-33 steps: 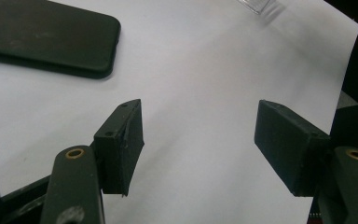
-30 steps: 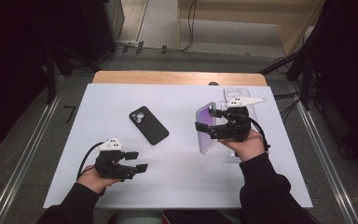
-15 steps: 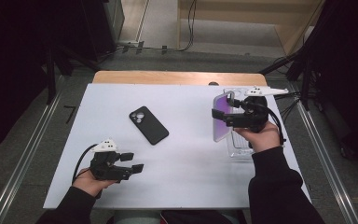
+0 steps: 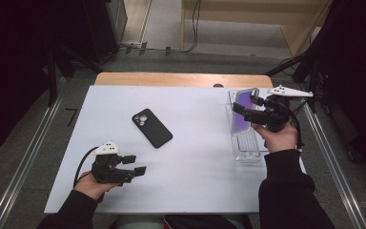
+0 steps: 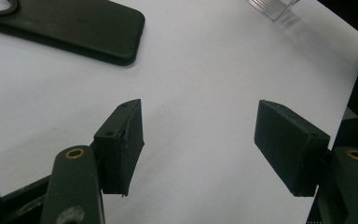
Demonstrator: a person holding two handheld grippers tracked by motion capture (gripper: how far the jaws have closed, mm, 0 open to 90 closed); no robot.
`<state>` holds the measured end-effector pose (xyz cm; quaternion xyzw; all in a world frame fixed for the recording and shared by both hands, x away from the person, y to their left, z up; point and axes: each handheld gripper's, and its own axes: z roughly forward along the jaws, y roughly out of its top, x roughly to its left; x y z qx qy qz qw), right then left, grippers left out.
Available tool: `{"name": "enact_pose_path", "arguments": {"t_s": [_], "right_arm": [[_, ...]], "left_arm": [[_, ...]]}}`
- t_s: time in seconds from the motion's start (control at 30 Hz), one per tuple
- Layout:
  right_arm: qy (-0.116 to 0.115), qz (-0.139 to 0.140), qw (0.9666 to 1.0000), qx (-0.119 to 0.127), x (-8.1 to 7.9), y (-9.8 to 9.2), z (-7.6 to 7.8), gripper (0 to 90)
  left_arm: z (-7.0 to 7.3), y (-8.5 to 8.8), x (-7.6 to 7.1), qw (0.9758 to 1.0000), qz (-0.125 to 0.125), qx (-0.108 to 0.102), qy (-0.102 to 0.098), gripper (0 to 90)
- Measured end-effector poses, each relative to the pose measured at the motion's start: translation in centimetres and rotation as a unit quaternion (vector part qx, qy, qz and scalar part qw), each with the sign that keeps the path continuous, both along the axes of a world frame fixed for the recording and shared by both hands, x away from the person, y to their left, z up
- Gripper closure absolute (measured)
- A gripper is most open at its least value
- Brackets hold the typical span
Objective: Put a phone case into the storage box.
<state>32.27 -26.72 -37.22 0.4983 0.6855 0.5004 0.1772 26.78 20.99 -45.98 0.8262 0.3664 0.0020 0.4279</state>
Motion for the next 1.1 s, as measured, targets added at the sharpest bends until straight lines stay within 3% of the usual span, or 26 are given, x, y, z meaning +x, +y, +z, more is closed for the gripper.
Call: {"name": "enact_pose_path", "arguments": {"t_s": [0.33,0.53,1.1], "right_arm": [[-0.011,-0.062,0.9979,-0.018,0.0,-1.4,-0.5,15.6],[-0.011,-0.083,0.9963,-0.020,0.9,-1.9,-1.3,15.6],[0.011,-0.120,0.9925,-0.020,7.1,-1.7,-3.4,15.5]], "left_arm": [[0.0,0.0,0.0,1.0000,0.006,0.000,0.000,32.9],[-0.1,-0.2,0.0,1.0000,0.006,0.003,-0.001,32.9],[-0.2,-0.4,0.0,1.0000,0.003,0.000,0.000,32.9]]}}
